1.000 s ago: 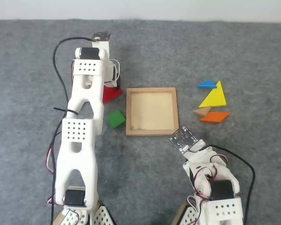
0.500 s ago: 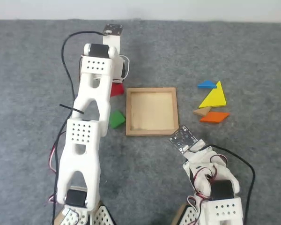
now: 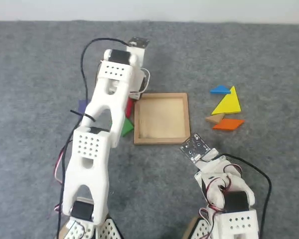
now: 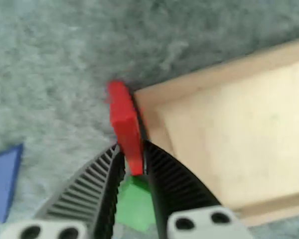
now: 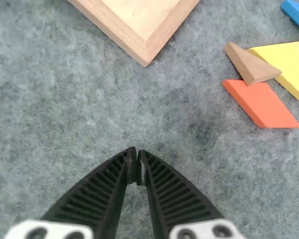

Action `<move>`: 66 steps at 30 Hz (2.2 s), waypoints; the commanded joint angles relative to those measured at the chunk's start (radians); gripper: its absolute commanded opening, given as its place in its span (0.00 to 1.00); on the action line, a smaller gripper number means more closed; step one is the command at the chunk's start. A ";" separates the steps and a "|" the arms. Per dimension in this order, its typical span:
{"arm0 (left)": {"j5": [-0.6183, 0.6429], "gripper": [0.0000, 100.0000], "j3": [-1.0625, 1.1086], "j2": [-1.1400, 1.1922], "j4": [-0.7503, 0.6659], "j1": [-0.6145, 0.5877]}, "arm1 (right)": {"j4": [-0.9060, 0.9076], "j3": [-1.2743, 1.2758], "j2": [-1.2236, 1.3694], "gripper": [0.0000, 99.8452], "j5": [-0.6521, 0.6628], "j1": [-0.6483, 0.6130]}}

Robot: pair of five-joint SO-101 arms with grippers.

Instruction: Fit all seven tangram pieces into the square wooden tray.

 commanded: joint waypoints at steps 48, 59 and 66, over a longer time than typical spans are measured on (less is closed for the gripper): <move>0.235 0.01 1.287 -0.905 -0.779 0.192 | -0.033 -0.008 0.010 0.01 0.008 -0.004; 0.157 0.01 1.027 -0.727 -0.566 0.216 | -0.031 -0.008 0.010 0.01 0.008 -0.005; 0.163 0.01 1.023 -0.718 -0.603 0.324 | -0.031 -0.008 0.010 0.01 0.008 -0.007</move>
